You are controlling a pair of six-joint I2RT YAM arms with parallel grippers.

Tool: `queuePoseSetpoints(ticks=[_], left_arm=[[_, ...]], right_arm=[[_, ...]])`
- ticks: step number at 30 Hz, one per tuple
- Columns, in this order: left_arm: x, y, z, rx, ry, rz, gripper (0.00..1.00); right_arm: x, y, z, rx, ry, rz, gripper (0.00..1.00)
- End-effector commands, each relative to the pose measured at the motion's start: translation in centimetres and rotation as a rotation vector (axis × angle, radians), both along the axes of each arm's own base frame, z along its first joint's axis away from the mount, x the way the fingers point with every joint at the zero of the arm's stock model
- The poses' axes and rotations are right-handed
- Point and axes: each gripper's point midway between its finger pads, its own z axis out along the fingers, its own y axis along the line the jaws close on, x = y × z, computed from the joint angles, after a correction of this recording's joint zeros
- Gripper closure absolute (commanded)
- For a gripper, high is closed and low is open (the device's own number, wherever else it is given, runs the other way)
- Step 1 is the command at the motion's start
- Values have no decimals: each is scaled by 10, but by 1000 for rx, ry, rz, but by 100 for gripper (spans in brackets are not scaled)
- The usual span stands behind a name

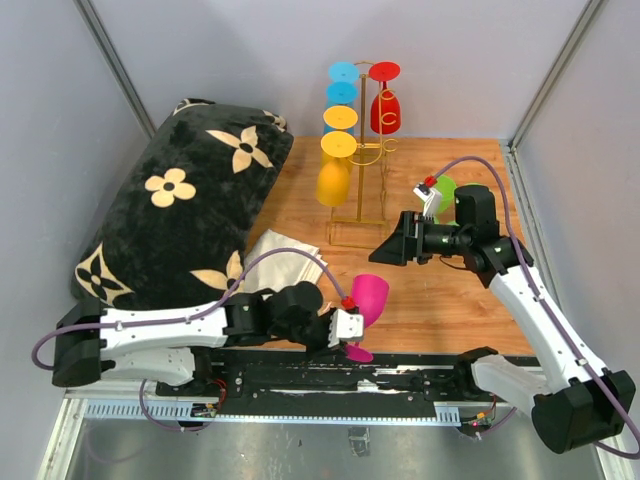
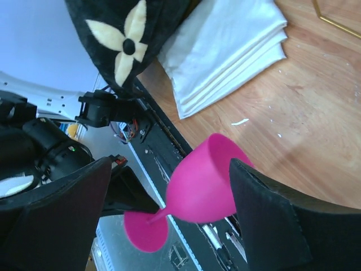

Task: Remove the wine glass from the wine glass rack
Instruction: Place the wine glass at the center of the board.

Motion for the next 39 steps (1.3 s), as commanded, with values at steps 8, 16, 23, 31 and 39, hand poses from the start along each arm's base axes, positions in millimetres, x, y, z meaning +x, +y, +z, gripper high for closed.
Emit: queuePoseSetpoints(ticks=[8,16,23,31,39], left_arm=[[-8,5,65,-377,-225,-132,99],[9,13,58,-299,-246,-40,100],[11,18,64,-326,-258,-9,99],[20,28,61,-303,-271,57,99],[21,34,63,-283,-289,56,100]], right_arm=[[-37,28,18,136,27,249,25],[-51,39,23,115,-15,343,37],[-62,43,23,120,4,414,50],[-69,46,35,156,4,465,37],[-75,47,53,201,-17,539,37]])
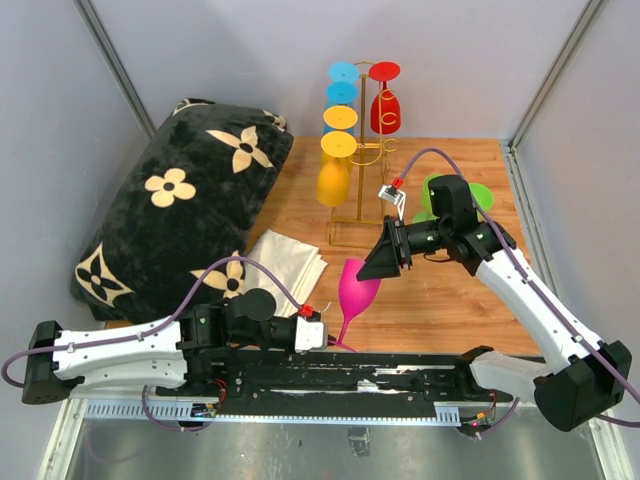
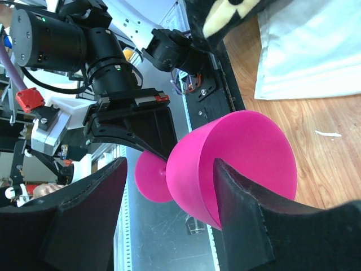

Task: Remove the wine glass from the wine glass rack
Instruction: Place the wine glass at the center of the board.

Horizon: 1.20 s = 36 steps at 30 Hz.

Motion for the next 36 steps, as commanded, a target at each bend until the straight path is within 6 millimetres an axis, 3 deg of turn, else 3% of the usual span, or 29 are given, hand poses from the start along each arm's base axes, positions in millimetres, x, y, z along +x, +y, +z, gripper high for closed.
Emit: queuePoseSetpoints(ticks=[1,10,18,22,28,36], left_arm=[[11,3,11,-17,-26,62,100],[11,5,12,-28,-13,74,100],[11,-1,25,-79,8,85,100],[11,0,25,-84,25,98,98],[12,-3,35,-143,56,120,88],[10,-6,38,-168,100,129,61]], right_arm=[[-17,1,14,33,11,96,40],[-28,-2,22,52,24,160,66],[-30,-2,28,74,23,175,99],[-30,-2,28,66,-5,158,99],[-29,2,30,77,-63,126,99],[-22,1,31,58,-168,49,99]])
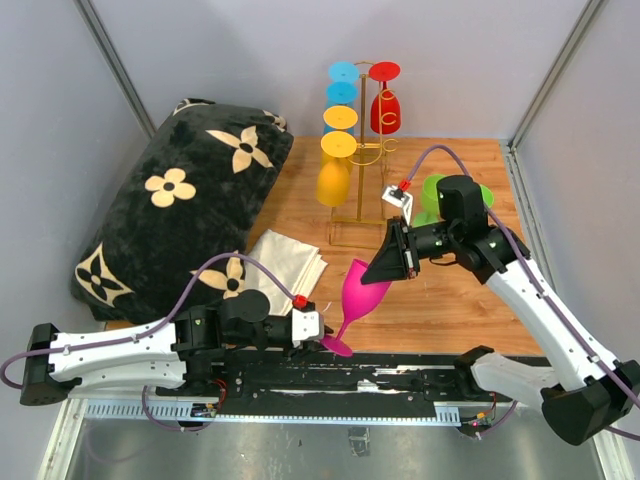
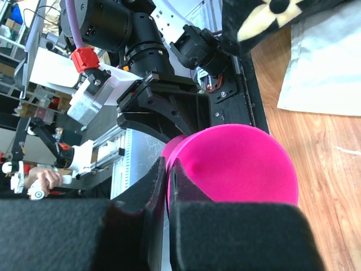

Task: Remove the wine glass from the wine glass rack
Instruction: Place the wine glass at the center of the board.

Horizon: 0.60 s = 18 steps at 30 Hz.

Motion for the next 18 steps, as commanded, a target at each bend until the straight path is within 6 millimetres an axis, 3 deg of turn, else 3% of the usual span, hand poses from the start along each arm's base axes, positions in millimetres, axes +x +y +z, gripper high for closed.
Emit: queuePoseSetpoints(ticks=[1,8,10,11,15,18], left_arm=[[7,-10,30,-121,20,49,58],[11,-8,33,-133,39,85,27],[14,-7,37,-148,35,103,7],[15,-6,38,-155,34,113,1],[24,-6,49,-203,44,175,0],[43,-3,58,-267,97,316,0]], right_arm=[[10,2,-4,-24,-106,-74,99],[25,-13,-17,-131,-244,-220,99],[30,-21,-23,-179,-279,-259,99],[34,-25,-27,-213,-294,-290,99],[50,-48,-48,-371,-331,-403,99],[67,-65,-61,-485,-356,-504,99]])
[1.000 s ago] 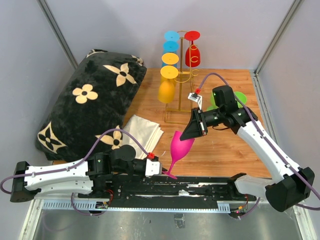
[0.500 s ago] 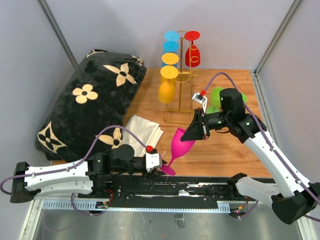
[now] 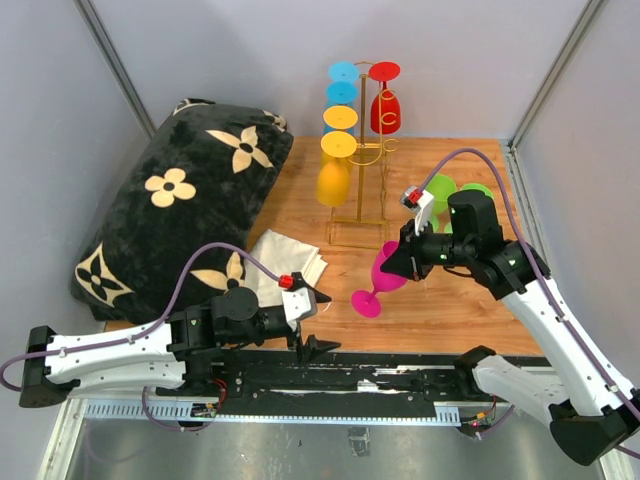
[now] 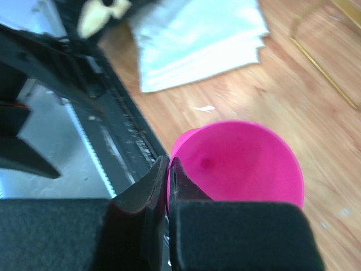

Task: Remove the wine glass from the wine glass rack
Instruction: Place the wine glass at the center of the board.

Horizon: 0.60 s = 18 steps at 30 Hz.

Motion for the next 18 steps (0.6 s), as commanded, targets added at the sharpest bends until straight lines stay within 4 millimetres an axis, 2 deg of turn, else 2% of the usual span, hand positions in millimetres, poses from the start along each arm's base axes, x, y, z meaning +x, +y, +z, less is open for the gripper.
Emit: queuePoseSetpoints(ticks=[1,4,7,10,12,18], left_arm=[[36,5,30,-163,75,253,0],[47,10,38,-251,147,353,0],[67,24,41,-318,258,533,0],[83,39,33,-325,375,716,0],[83,41,29,-309,396,735,0],[77,36,36,-354,456,703,0]], right_arm=[[32,-37,-23,-226,-86,-211,99],[64,-75,-28,-354,-143,-473,99],[81,-110,-27,-437,-224,-666,99],[87,-139,-36,-505,-238,-814,99],[88,-154,-44,-531,-213,-876,99],[95,-195,-68,-516,-106,-1051,99]])
